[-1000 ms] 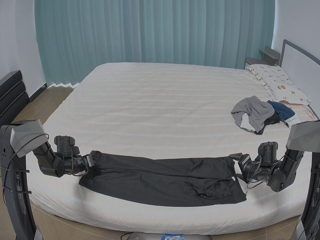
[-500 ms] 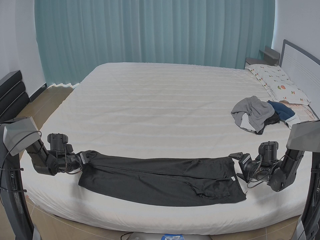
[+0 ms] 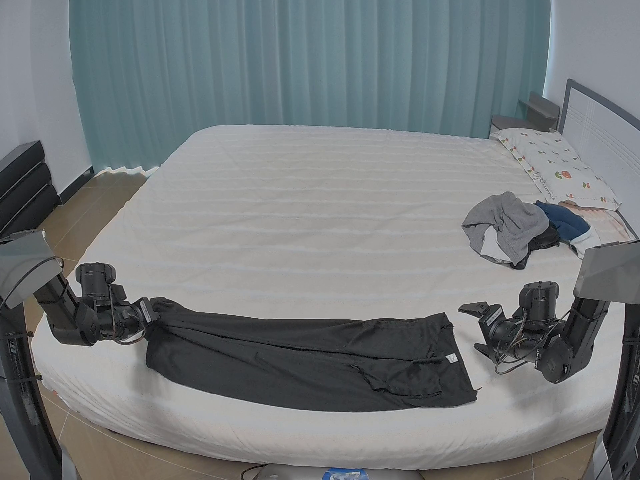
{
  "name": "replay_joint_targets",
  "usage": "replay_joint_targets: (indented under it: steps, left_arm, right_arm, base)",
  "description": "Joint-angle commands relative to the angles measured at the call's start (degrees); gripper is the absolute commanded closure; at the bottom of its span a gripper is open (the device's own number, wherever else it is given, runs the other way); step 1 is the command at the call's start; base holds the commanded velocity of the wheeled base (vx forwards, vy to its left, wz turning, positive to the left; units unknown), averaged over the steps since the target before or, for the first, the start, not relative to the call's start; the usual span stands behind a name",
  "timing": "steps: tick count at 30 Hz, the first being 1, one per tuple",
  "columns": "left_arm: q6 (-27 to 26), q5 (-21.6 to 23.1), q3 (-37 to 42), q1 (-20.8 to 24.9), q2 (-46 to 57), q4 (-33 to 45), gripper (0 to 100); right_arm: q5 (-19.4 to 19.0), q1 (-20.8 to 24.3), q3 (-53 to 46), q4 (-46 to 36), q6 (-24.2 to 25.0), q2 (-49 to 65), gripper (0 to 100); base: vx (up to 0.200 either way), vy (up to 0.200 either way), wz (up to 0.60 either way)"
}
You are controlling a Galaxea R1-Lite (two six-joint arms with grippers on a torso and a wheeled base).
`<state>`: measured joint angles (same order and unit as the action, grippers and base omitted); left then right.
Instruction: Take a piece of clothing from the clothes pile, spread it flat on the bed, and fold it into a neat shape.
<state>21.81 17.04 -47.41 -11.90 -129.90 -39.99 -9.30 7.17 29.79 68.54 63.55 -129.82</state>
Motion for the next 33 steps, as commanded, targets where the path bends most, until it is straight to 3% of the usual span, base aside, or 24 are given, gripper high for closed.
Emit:
replay_joint_targets:
  steps: [1,9,15,19,24,26,33]
  left_arm:
    - [-0.1,0.2,-0.1,-0.6,1.1,1.4,100]
    - [0.0,0.4,0.0,-0.3,0.7,1.7,100]
    - [0.0,0.4,0.1,-0.2,0.7,1.6,100]
    - [0.2,0.4,-0.1,-0.1,0.7,1.1,100]
    - [6.1,-0.3,-1.4,2.8,1.0,0.8,100]
    - [11.7,-1.1,-3.4,4.8,1.8,1.3,100]
    - [12.6,-1.8,-2.8,7.2,5.4,4.6,100]
  right_arm:
    - [0.0,0.1,0.0,0.0,0.0,-0.2,0]
    - [0.0,0.1,0.0,0.0,0.0,-0.2,0]
    - [0.0,0.1,0.0,0.0,0.0,-0.2,0]
    - [0.0,0.2,-0.1,0.0,0.0,-0.2,0]
    - [0.0,0.4,-0.1,0.0,0.0,-0.3,0]
    - [0.1,0.4,-0.1,0.1,0.0,-0.3,0]
    - [0.1,0.5,-0.1,0.1,-0.1,-0.4,0]
  base:
    - [0.0,0.0,0.0]
    - [0.0,0.0,0.0]
    - [-0.2,0.0,0.0]
    - [0.0,0.0,0.0]
    - [0.0,0.0,0.0]
    - [0.0,0.0,0.0]
    - [0.0,-0.171,0.0]
